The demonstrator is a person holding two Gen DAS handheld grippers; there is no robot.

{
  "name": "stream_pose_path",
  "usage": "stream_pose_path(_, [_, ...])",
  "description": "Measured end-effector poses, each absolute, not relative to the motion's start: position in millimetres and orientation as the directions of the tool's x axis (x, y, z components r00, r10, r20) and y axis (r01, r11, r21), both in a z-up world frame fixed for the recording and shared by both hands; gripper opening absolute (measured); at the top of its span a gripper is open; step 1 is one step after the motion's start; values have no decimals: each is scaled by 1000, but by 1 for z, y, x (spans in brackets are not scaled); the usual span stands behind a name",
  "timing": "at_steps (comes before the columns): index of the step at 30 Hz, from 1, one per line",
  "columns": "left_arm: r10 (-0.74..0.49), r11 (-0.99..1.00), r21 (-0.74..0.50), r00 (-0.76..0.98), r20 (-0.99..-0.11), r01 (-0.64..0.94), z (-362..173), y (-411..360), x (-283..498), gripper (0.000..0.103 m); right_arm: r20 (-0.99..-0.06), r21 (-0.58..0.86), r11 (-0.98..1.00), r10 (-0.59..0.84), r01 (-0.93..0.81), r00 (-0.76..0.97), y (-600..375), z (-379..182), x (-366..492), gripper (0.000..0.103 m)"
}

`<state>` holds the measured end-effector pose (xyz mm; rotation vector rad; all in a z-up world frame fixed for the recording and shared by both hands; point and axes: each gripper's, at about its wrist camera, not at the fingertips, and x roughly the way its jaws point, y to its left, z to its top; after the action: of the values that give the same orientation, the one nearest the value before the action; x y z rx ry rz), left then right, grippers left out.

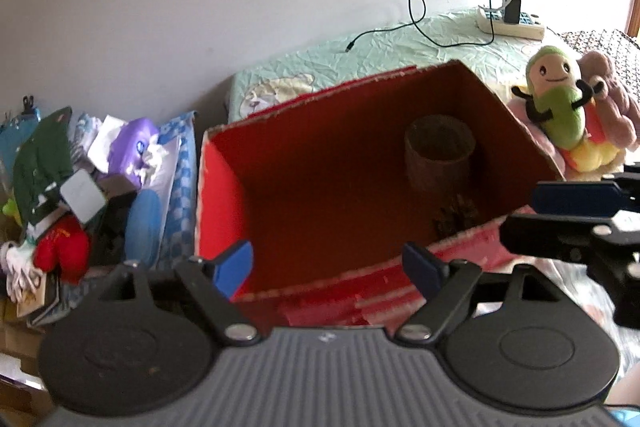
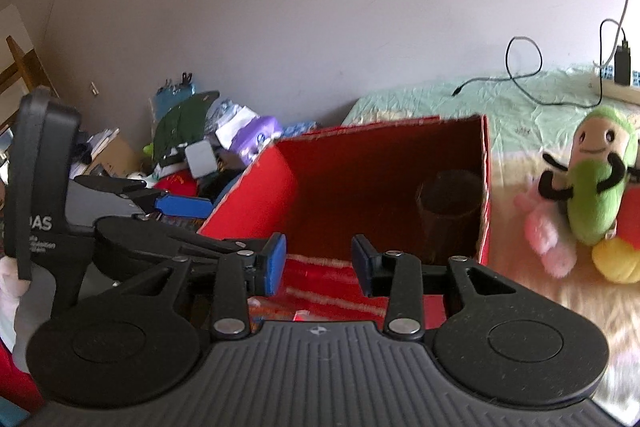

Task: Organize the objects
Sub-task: 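Move the right gripper out of the box to the wooden gourd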

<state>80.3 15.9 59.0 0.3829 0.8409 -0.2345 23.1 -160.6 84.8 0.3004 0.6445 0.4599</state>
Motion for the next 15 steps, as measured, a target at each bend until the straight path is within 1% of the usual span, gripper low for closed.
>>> stream_pose_path(4, [-55, 914, 212, 625, -779, 345, 51, 26, 70, 84, -542, 405, 863, 493, -302, 680, -161, 73, 19, 39])
stream_pose_path(8, [-85, 925, 153, 582, -809, 348, 38, 37, 68, 83, -591, 433, 861, 494, -266, 637, -166, 55, 17, 39])
stream_pose_path(9, [-95, 926, 137, 568, -817, 351, 34, 40, 67, 79, -606, 439, 861, 496, -258, 622, -166, 50, 17, 39])
stream_pose_path(12, [-149, 920, 78, 529, -836, 383, 22, 43, 63, 79, -642, 458, 858, 501, -234, 580, -168, 37, 17, 39])
stream_pose_path(15, [-195, 906, 40, 497, -846, 422, 12, 46, 53, 75, -658, 499, 841, 524, -209, 541, -172, 25, 15, 39])
